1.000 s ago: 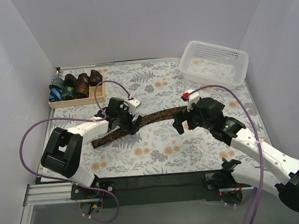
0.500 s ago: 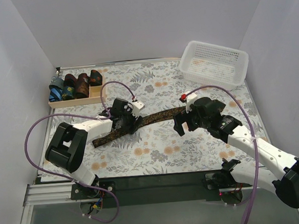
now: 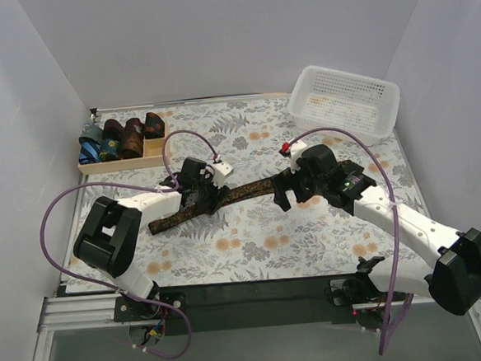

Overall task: Roll the ties
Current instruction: Flatten the tie

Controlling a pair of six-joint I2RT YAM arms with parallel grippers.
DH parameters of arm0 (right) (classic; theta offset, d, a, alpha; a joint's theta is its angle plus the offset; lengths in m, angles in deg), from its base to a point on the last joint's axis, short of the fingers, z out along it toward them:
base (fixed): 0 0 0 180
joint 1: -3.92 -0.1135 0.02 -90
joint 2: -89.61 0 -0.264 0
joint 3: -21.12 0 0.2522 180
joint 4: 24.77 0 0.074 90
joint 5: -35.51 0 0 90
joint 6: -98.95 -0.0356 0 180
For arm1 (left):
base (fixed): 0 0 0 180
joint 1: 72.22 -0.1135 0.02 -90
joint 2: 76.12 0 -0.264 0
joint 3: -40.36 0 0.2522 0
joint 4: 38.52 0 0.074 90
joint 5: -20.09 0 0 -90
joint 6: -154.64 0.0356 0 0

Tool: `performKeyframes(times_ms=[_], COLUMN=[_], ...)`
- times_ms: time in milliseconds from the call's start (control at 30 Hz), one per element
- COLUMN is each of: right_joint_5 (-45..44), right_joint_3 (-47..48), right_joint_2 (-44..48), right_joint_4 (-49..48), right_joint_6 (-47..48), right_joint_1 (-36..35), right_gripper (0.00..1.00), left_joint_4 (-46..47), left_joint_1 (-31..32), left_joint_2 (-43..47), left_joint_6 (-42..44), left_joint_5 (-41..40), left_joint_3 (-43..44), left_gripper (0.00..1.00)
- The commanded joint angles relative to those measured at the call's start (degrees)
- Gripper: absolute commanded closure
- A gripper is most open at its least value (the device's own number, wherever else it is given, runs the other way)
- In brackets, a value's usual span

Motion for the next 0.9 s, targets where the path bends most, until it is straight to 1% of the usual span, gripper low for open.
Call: performKeyframes(times_ms=[0, 67, 133, 167, 233, 267, 300, 367, 400, 433, 467, 567, 600, 633, 667, 733, 800, 867], right_joint_5=[0.4, 0.31, 0.92, 1.27, 2.24, 2.59, 3.64, 4.17, 4.09, 4.0, 4.0, 4.26, 4.52, 4.61, 4.79, 5.66, 6.81, 6.99], right_joint_3=[3.71, 4.59, 5.12, 5.47, 5.65, 5.65, 5.65, 5.48, 5.21, 5.04, 4.95, 4.51, 4.42, 4.42, 4.33, 4.25, 4.25, 4.25], right_joint_2=[-2.26, -4.28, -5.43, -6.65, -7.8, -9.02, -9.47, -11.05, -11.58, -12.02, -12.9, -14.57, -14.92, -15.27, -15.89, -16.59, -17.47, -18.17], right_joint_4=[-0.32, -0.32, -0.41, -0.84, -1.46, -1.72, -2.6, -3.57, -4.62, -5.15, -5.59, -7.26, -7.61, -8.22, -8.4, -9.1, -9.98, -10.6], right_joint_6=[0.74, -0.14, -1.8, -2.51, -4.44, -6.63, -8.04, -10.85, -11.48, -12.09, -13.4, -14.38, -14.82, -14.74, -14.82, -14.82, -14.91, -15.26], right_joint_1=[1.27, 3.36, 5.21, 7.4, 9.7, 12.06, 13.12, 15.06, 15.33, 15.42, 15.59, 15.86, 15.86, 15.95, 16.12, 16.65, 17.09, 17.79], right_gripper=[0.02, 0.02, 0.04, 0.06, 0.07, 0.08, 0.1, 0.12, 0.12, 0.13, 0.16, 0.18, 0.19, 0.2, 0.2, 0.21, 0.23, 0.24], left_joint_4=[-3.6, -2.81, -1.93, -1.05, -0.43, 0.01, 0.1, -0.77, -1.56, -2.7, -5.67, -11.13, -12.28, -13.16, -14.74, -15.02, -16.6, -18.17], left_joint_1=[0.12, 0.12, 0.03, 0.12, 0.12, -0.06, -0.06, -0.49, -0.67, -1.02, -1.9, -3.91, -4.45, -5.15, -7.51, -10.07, -12.79, -14.9], left_joint_2=[0.61, 1.75, 3.85, 4.73, 7.8, 9.04, 10.27, 13.95, 15.19, 16.59, 18.96, 23.71, 27.47, 29.07, 31.0, 35.58, 37.34, 37.61], left_joint_6=[0.35, -1.31, -3.51, -6.39, -9.57, -11.67, -15.7, -20.37, -25.62, -28.1, -30.39, -39.62, -41.47, -46.19, -48.15, -50.62, -54.05, -55.89], left_joint_5=[-1.2, -1.99, -3.66, -4.1, -6.03, -6.91, -8.05, -10.86, -13.65, -16.47, -17.71, -22.01, -22.73, -23.43, -23.79, -22.47, -22.74, -22.47], left_joint_3=[-0.18, -0.01, 0.08, 0.17, 0.43, 0.35, 0.35, -0.35, -0.53, -1.05, -1.41, -4.56, -5.62, -6.76, -8.77, -10.8, -12.57, -12.83], left_gripper=[0.48, 0.39, 0.34, 0.3, 0.28, 0.27, 0.27, 0.27, 0.27, 0.28, 0.28, 0.32, 0.34, 0.39, 0.43, 0.49, 0.55, 0.58])
